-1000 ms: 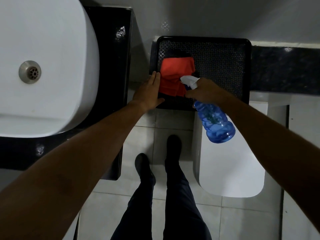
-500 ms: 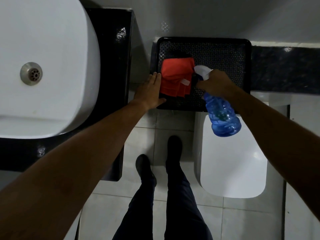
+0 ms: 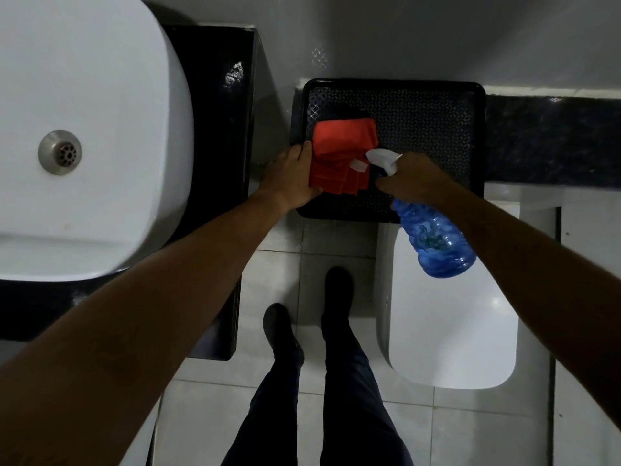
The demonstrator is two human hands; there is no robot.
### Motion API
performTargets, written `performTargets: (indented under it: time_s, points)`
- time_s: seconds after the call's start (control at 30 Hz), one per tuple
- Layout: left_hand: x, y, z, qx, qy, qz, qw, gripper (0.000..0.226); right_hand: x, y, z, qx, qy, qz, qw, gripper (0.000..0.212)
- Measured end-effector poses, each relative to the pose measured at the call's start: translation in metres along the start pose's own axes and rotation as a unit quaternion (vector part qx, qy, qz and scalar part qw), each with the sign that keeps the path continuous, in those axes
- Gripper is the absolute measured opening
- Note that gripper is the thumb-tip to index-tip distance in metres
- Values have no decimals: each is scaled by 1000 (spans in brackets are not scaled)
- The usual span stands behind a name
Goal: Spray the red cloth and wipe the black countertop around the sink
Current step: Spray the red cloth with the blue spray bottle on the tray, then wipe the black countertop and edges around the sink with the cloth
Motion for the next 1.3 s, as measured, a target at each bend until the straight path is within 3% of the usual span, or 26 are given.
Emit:
performTargets:
  time_s: [0.13, 0.27, 0.37, 0.53, 0.67, 0.8, 0.9, 1.0, 1.07, 1.13, 1.2, 1.23, 1.3]
  points:
    - [4, 2, 2, 19, 0, -4, 1000, 92, 5, 10, 1, 50, -6, 18, 999, 44]
    - [10, 10, 6, 46, 15, 19, 999, 71, 1, 16, -3, 66, 0, 43, 997, 41]
    - [19, 20, 11, 15, 35, 49, 998, 54, -5, 31, -9, 151, 63, 57, 985, 49]
    - [41, 28, 15, -109, 124, 1, 986, 37, -5, 76, -11, 323, 132, 211, 913, 50]
    - [52, 28, 21, -119, 161, -9, 980, 34, 1, 99, -9, 390, 185, 298, 852, 47]
    - [63, 19, 17, -217, 183, -31, 958, 29, 7, 99, -11, 344, 235, 346, 841, 42]
    - [66, 13, 13, -347, 210, -59, 912, 37, 13, 96, -8, 324, 250, 363, 837, 35]
    - [63, 13, 15, -444, 202, -73, 870, 26, 12, 94, -5, 316, 265, 357, 838, 29]
    - [59, 19, 18, -468, 181, -53, 863, 21, 11, 90, -1, 326, 255, 335, 847, 41]
    - [54, 27, 22, -484, 167, -36, 859, 24, 4, 85, 4, 329, 233, 305, 863, 67]
    - [49, 36, 24, -491, 150, -33, 858, 23, -14, 85, 10, 280, 230, 346, 866, 88]
    - [48, 39, 26, -494, 140, -35, 857, 22, -27, 88, 13, 249, 241, 396, 850, 88]
    - [45, 49, 25, -516, 125, -31, 847, 20, -58, 90, 12, 206, 312, 494, 785, 68]
Point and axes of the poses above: each hand's wrist, its own x-axis towards the middle knuckle, its own y-axis out of the back of the hand, z = x × y, the point moved 3 cm from there along x, towards the middle knuckle, and after that the axes turned 14 degrees about x, right-handed, at the moved point
